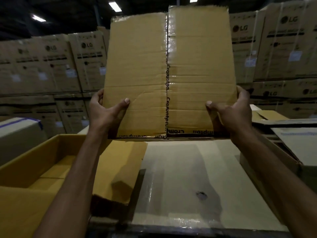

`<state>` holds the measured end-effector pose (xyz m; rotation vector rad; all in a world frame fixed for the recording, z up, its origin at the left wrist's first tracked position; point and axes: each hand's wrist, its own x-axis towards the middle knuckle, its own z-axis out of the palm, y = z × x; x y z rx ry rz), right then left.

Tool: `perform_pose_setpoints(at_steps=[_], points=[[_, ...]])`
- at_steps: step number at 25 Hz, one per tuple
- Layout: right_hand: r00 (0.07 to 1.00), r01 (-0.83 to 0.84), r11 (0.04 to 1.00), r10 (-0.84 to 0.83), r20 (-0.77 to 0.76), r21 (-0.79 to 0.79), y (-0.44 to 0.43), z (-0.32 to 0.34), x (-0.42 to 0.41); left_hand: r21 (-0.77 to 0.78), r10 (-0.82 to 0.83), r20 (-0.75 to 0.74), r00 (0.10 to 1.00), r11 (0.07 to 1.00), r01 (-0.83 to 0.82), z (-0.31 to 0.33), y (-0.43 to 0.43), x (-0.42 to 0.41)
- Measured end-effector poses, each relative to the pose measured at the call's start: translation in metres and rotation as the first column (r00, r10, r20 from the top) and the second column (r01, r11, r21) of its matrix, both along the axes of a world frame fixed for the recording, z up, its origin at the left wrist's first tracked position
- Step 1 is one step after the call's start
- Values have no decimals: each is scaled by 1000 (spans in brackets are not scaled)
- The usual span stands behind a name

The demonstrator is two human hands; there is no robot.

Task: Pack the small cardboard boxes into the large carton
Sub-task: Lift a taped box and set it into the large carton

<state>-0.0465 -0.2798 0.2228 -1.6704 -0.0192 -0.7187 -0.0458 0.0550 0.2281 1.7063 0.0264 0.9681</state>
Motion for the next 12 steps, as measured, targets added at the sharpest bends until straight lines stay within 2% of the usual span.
perform_pose_setpoints(at_steps=[4,6,9,12], points=[[994,-107,994,106,36,33,45,20,-37,15,24,37,999,1000,-24,13,57,-42],[982,-182,983,180,49,35,69,34,-51,9,-14,17,1000,1000,13,23,100,-61],[963,-264,965,263,53,4,120,52,-65,-42,-95,-42,995,995,94,37,180,-83],[948,-318,948,318,-8,-1,185,57,-67,-81,-113,-134,985,991,103,53,260,-98]])
